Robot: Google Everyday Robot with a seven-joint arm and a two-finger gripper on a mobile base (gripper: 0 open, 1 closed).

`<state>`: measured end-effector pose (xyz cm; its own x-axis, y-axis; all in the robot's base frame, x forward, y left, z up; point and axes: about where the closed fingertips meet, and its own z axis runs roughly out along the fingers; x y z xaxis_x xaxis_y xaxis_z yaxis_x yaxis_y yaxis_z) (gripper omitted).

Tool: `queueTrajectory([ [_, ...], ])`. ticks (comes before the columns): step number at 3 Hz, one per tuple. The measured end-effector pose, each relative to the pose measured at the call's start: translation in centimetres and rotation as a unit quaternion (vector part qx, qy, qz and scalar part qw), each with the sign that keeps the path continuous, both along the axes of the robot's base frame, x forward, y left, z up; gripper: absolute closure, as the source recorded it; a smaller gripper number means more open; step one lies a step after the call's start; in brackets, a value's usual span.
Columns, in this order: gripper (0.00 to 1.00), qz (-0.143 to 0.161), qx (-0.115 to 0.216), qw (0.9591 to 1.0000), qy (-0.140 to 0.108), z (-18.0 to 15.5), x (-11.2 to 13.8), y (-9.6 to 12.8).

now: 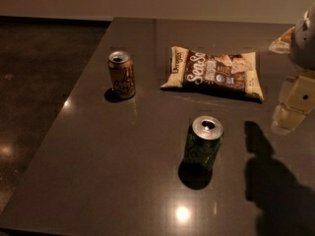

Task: Move green can near orange can

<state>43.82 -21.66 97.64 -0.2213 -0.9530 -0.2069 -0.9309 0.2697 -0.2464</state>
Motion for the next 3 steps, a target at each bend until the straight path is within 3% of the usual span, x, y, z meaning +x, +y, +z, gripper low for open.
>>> queueTrajectory([
  [1, 0.00, 0.000, 0.000, 1.0000, 0.000, 0.0, 0.0, 0.0],
  [2, 0.00, 0.022, 0.028, 0.9994, 0.001, -0.9, -0.9, 1.5],
  [3, 0.00, 0.069, 0.082, 0.9942, 0.004, -2.8, -2.6, 4.9],
])
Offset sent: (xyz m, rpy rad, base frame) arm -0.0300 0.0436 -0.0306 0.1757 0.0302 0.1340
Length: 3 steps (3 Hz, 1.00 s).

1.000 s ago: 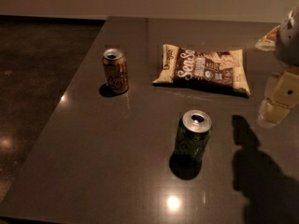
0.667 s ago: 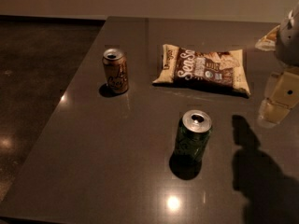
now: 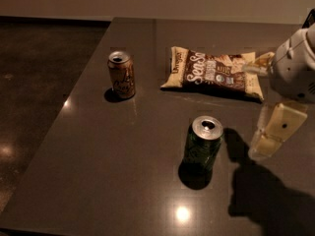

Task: Move green can near orange can

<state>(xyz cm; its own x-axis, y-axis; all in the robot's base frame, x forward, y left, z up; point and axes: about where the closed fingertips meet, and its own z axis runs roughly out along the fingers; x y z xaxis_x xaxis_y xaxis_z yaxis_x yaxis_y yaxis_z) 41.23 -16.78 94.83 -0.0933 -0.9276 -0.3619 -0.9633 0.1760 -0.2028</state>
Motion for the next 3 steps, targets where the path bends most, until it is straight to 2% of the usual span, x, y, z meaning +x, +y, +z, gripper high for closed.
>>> queueTrajectory([
  [1, 0.00, 0.038, 0.041, 0.9984, 0.006, -1.6, -1.2, 3.6],
  [2, 0.00, 0.060, 0.067, 0.9959, 0.013, -2.8, -1.8, 6.4],
  [3, 0.00, 0.067, 0.079, 0.9944, 0.022, -3.7, -2.0, 7.6],
])
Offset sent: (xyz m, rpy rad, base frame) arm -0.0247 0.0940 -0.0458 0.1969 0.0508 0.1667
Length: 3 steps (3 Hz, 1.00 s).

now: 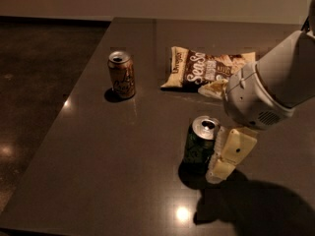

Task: Move green can near orange can

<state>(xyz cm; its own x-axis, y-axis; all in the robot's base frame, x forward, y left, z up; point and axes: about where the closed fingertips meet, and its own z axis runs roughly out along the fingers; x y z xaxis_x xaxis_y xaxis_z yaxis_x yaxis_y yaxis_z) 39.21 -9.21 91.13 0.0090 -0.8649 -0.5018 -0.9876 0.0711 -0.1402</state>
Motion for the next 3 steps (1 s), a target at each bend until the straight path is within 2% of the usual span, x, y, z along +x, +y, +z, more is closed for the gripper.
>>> queueTrajectory([
  [1, 0.17, -0.001, 0.004, 0.9999, 0.009, -0.35, -0.08, 0.27],
  [3, 0.64, -0.013, 0.022, 0.9994, 0.024, 0.39, 0.59, 0.91],
])
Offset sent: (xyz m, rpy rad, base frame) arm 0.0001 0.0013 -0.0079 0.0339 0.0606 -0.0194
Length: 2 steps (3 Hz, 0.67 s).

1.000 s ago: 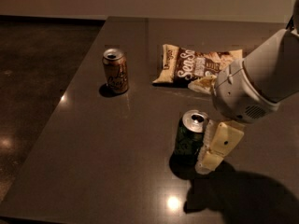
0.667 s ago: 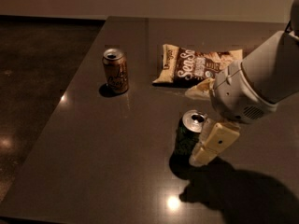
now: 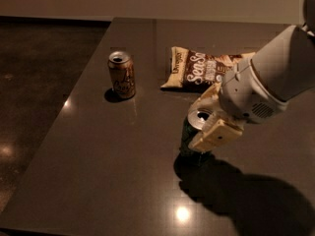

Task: Move green can near orange can

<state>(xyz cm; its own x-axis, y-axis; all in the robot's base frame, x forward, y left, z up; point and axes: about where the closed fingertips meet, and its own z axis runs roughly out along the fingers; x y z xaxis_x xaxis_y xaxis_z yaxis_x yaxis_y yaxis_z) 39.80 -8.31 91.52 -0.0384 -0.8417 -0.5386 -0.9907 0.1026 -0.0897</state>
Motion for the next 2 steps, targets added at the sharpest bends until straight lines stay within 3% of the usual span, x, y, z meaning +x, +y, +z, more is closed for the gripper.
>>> queueTrajectory([
  [1, 0.87, 0.002, 0.003, 1.0000, -0.002, 1.3, 1.5, 2.0],
  [2, 1.00, 0.004, 0.002, 1.0000, -0.003, 2.0, 3.9, 4.5],
])
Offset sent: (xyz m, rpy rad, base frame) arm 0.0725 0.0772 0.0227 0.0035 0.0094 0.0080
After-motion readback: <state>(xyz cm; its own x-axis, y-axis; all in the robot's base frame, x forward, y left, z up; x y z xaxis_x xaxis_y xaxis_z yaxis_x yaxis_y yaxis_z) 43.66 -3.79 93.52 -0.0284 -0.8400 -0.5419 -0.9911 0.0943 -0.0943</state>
